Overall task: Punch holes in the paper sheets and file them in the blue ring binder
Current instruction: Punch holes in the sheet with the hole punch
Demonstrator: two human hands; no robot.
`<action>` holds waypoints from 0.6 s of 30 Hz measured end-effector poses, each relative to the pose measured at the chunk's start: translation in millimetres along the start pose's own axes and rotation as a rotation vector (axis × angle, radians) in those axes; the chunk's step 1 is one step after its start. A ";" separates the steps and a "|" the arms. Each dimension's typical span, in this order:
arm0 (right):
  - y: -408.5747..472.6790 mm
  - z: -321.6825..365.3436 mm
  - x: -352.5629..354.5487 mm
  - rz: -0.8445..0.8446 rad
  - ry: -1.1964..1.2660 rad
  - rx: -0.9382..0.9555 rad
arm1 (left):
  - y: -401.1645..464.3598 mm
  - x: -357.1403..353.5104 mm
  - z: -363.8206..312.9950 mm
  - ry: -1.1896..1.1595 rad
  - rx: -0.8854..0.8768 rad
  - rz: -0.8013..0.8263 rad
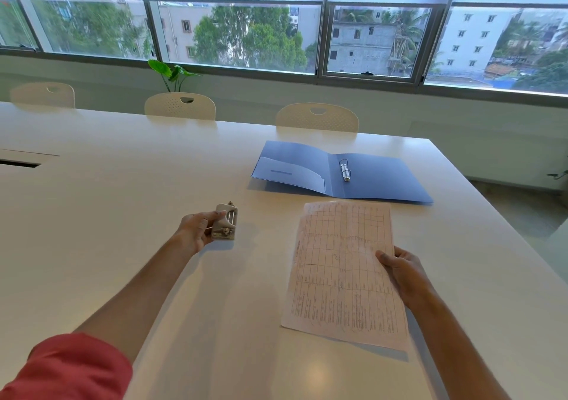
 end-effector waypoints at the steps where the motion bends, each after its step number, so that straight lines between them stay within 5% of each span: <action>1: 0.0 -0.3 0.1 0.003 -0.002 0.001 | 1.9 3.7 -1.7 0.010 0.000 -0.011; 11: -0.9 -0.4 0.0 0.016 0.015 -0.004 | 16.9 19.0 0.9 0.083 0.004 -0.147; 18: -2.0 -0.9 1.7 0.018 0.007 -0.004 | 15.5 17.1 -4.5 0.432 -0.065 -0.356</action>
Point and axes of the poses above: each hand's wrist, its own y-axis towards the middle knuckle, its own x-axis out of the back of the hand, z = x × y, the point moved 4 cm from there along y, towards the middle knuckle, and after that the axes turned 8 degrees about y, right-handed, at the moved point
